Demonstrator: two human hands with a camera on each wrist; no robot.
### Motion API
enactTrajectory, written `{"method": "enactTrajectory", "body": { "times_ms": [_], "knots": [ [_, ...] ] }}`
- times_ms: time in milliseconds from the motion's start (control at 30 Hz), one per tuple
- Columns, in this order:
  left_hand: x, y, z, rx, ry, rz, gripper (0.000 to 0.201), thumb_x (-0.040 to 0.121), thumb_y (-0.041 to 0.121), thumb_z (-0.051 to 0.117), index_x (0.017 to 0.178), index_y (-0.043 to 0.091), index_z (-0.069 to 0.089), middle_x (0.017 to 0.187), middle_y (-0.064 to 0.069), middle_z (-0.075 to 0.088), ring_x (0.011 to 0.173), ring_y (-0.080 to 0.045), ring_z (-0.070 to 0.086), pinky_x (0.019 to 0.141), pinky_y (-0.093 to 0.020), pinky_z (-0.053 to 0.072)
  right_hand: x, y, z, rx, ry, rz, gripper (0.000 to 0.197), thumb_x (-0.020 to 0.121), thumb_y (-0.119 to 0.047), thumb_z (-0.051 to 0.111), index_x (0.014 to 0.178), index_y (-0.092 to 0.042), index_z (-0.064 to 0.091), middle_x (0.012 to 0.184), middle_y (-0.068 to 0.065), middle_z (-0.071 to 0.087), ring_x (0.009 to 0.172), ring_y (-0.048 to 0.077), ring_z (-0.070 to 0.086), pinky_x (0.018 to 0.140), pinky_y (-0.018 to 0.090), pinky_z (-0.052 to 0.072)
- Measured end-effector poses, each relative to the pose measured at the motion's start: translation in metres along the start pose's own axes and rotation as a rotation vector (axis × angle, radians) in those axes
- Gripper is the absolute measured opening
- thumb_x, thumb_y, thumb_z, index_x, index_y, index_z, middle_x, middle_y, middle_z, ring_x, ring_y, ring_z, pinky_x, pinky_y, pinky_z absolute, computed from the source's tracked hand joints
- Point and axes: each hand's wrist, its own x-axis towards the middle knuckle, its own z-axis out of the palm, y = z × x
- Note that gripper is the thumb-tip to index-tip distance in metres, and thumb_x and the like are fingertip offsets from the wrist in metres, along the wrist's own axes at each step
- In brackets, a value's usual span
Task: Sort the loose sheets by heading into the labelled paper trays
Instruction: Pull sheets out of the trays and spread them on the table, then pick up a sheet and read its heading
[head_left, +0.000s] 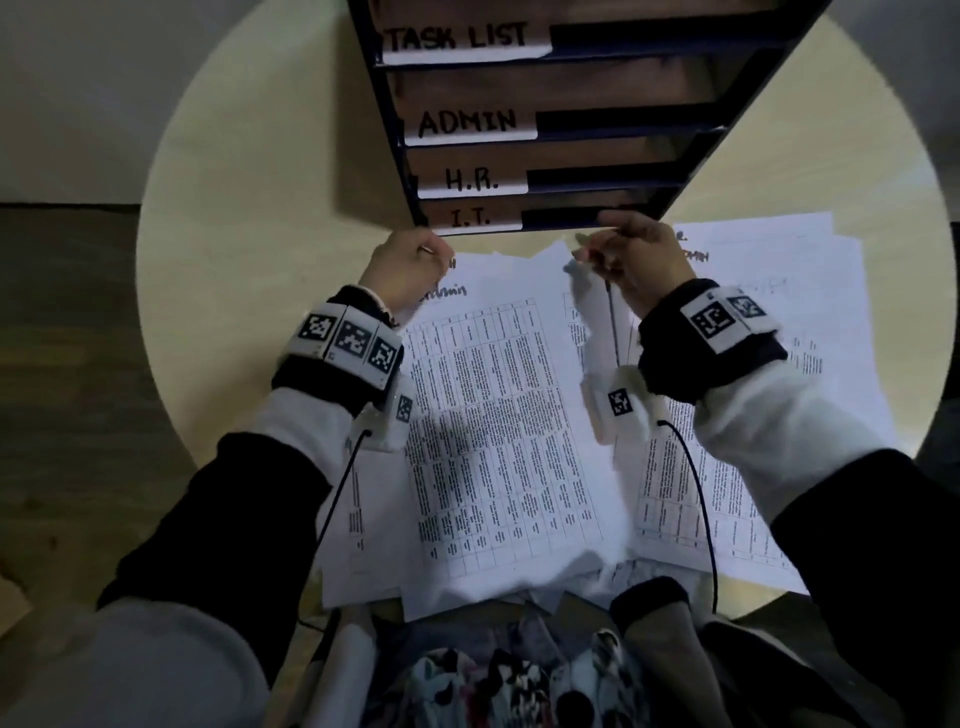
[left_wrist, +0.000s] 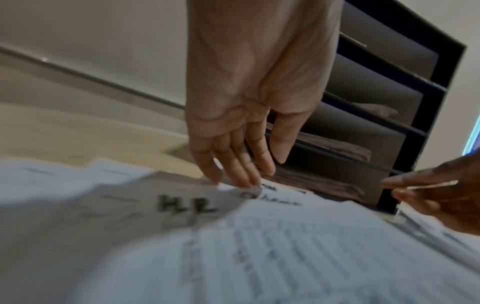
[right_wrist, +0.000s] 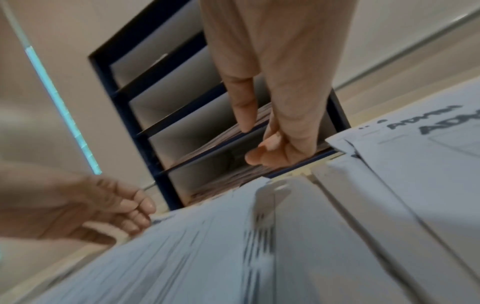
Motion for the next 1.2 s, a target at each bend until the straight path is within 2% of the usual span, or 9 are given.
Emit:
{"method": "enactTrajectory", "body": {
  "times_ms": [133, 300, 500, 667, 800, 900, 967, 1100, 1200],
  "knots": [
    [-0.012, -0.017, -0.008, 0.307, 0.099, 0.056, 0.018, 0.087, 0.002, 0.052, 0.098, 0.007, 0.065, 0.109, -0.01, 0.064, 0.105, -0.022, 0.058, 0.09, -0.025, 0.042, -0.029, 0.021, -0.001, -0.397, -0.084, -0.021, 0.024, 0.089, 0.002, 0.05, 0.109, -0.011, 0.052, 0.095, 0.001, 0.061, 0.076, 0.013, 0.056, 0.066, 0.023, 0.046],
    [-0.018, -0.038, -0.013, 0.514, 0.162, 0.019, 0.024, 0.08, 0.004, 0.055, 0.103, 0.01, 0.059, 0.126, -0.016, 0.044, 0.122, -0.032, 0.039, 0.097, -0.04, 0.038, -0.06, 0.04, 0.007, -0.766, -0.125, -0.05, 0.066, 0.077, -0.016, 0.073, 0.133, -0.006, 0.038, 0.131, 0.015, 0.048, 0.113, 0.027, 0.051, 0.09, 0.03, 0.042],
    [-0.047, -0.055, -0.002, 0.743, 0.035, 0.019, 0.098, 0.059, 0.044, 0.083, 0.133, 0.021, 0.024, 0.133, -0.007, 0.015, 0.125, -0.029, 0.02, 0.094, -0.048, 0.038, -0.079, 0.061, 0.016, -1.073, -0.147, -0.167, 0.098, 0.062, -0.029, 0.084, 0.137, -0.007, 0.027, 0.136, 0.014, 0.033, 0.118, 0.032, 0.047, 0.099, 0.046, 0.044],
    [-0.055, -0.055, 0.004, 0.752, 0.07, 0.016, 0.073, 0.068, 0.042, 0.078, 0.123, 0.017, 0.039, 0.13, -0.009, 0.032, 0.12, -0.03, 0.037, 0.097, -0.047, 0.036, -0.078, 0.057, 0.011, -0.994, -0.135, -0.078, 0.082, 0.068, -0.021, 0.08, 0.133, -0.007, 0.033, 0.13, 0.015, 0.044, 0.119, 0.031, 0.045, 0.101, 0.041, 0.04],
    [-0.053, -0.053, 0.008, 0.526, -0.005, 0.119, 0.032, 0.09, 0.022, 0.059, 0.121, 0.015, 0.053, 0.13, -0.014, 0.055, 0.117, -0.035, 0.052, 0.104, -0.046, 0.035, -0.081, 0.056, 0.004, -0.818, -0.113, -0.036, 0.075, 0.07, -0.022, 0.08, 0.132, -0.008, 0.039, 0.1, 0.007, 0.055, 0.094, 0.02, 0.052, 0.084, 0.028, 0.042],
    [-0.059, -0.046, 0.011, 0.301, 0.004, 0.272, 0.003, 0.089, 0.015, 0.059, 0.089, 0.015, 0.062, 0.096, -0.011, 0.067, 0.086, -0.03, 0.063, 0.085, -0.04, 0.05, -0.079, 0.052, -0.004, -0.723, -0.046, -0.051, 0.082, 0.068, -0.025, 0.081, 0.134, -0.008, 0.037, 0.126, 0.011, 0.044, 0.115, 0.024, 0.046, 0.093, 0.027, 0.037],
    [-0.064, -0.037, 0.013, 0.265, -0.025, 0.337, 0.009, 0.089, 0.016, 0.059, 0.082, 0.012, 0.063, 0.08, -0.002, 0.063, 0.07, -0.017, 0.057, 0.075, -0.031, 0.046, -0.077, 0.046, -0.01, -0.663, -0.011, -0.066, 0.086, 0.064, -0.023, 0.083, 0.135, -0.01, 0.035, 0.132, 0.014, 0.036, 0.118, 0.027, 0.043, 0.103, 0.035, 0.037],
    [-0.067, -0.019, 0.024, 0.155, -0.005, 0.368, 0.011, 0.085, 0.017, 0.065, 0.087, 0.007, 0.069, 0.088, -0.004, 0.066, 0.088, -0.02, 0.059, 0.086, -0.033, 0.047, -0.071, 0.038, -0.027, -0.532, -0.093, -0.071, 0.033, 0.068, -0.026, 0.077, 0.094, -0.012, 0.063, 0.097, 0.015, 0.064, 0.092, 0.024, 0.059, 0.093, 0.045, 0.047],
    [-0.063, -0.011, 0.027, 0.001, 0.139, 0.316, 0.009, 0.08, 0.013, 0.07, 0.08, 0.005, 0.067, 0.08, -0.002, 0.063, 0.08, -0.016, 0.056, 0.079, -0.031, 0.048, -0.069, 0.034, -0.039, -0.369, -0.02, -0.051, 0.01, 0.077, -0.024, 0.07, 0.079, -0.021, 0.061, 0.079, -0.001, 0.06, 0.084, 0.021, 0.056, 0.092, 0.045, 0.044]
  ]
}}
